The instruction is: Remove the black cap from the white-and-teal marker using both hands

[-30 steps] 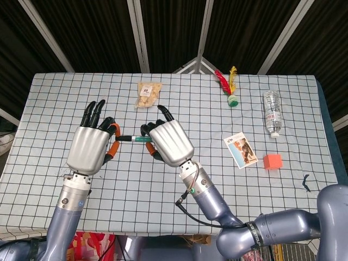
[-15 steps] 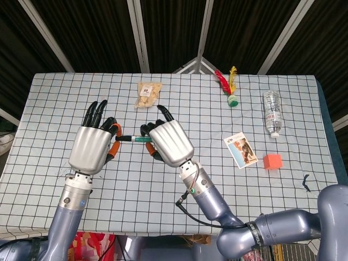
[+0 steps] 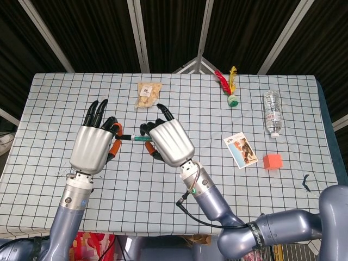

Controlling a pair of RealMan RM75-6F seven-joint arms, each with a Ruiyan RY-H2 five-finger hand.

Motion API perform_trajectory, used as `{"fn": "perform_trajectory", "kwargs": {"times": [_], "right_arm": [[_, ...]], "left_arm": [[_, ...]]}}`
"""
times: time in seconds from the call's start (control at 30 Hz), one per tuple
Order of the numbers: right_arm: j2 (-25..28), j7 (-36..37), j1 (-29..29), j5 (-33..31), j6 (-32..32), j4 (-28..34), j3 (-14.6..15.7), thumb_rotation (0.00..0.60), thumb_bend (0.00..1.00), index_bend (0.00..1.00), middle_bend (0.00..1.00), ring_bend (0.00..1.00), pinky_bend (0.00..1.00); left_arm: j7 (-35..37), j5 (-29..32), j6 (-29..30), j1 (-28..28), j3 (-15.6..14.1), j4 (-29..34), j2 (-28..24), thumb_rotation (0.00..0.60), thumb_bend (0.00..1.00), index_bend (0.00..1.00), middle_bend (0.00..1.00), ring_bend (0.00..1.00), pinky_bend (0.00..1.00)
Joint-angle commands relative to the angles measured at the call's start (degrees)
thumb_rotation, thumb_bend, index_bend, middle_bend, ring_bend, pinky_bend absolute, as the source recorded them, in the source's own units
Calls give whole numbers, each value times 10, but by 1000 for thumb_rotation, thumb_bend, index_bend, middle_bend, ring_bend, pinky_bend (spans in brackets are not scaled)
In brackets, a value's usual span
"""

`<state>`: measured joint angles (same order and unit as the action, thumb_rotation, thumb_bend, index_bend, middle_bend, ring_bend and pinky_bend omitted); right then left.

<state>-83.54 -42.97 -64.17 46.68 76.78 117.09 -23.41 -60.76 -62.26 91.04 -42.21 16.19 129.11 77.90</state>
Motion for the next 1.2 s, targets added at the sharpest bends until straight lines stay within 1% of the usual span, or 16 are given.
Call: {"fn": "perform_trajectory", "kwargs": {"times": [0.03, 0.13, 0.27, 0.33, 0.47, 0.53, 0.8, 1.2], "right_arm": [[2, 3, 2, 2, -1, 1, 0, 600, 590, 739, 691, 531, 121], [4, 11, 5, 5, -1, 3, -1, 600, 591, 739, 691, 531, 121], [6, 18, 7, 10, -3, 5, -3, 600, 590, 739, 691, 531, 121], [7, 17, 7, 11, -3, 5, -4, 600, 591, 739, 691, 531, 121], [7, 16, 7, 9, -2, 5, -4, 600, 590, 739, 691, 531, 121], [7, 16, 8, 9, -2, 5, -4, 600, 591, 739, 691, 531, 121], [9, 16, 10, 10, -1, 5, -4, 600, 591, 739, 691, 532, 121], [9, 17, 13, 10, 0, 4, -2, 600, 591, 739, 691, 532, 121]], "left_arm": [[-1, -1, 1, 1, -1, 0, 0, 600, 512, 543, 396, 0, 0], [-1, -2, 3, 2, -1, 0, 0, 600, 509, 538, 387, 0, 0], [1, 0, 0, 3, -2, 0, 0, 600, 493, 440, 370, 0, 0], [-1, 4, -2, 3, -3, 4, -2, 600, 491, 416, 362, 0, 0], [-6, 8, -6, 2, -4, 6, -5, 600, 487, 320, 347, 0, 0], [-5, 8, -6, 2, -4, 8, -7, 600, 486, 307, 345, 0, 0], [2, 0, -10, 3, -6, 5, -11, 600, 486, 441, 371, 0, 0], [-2, 2, -8, 1, -3, 0, -6, 600, 486, 454, 370, 0, 0]]}}
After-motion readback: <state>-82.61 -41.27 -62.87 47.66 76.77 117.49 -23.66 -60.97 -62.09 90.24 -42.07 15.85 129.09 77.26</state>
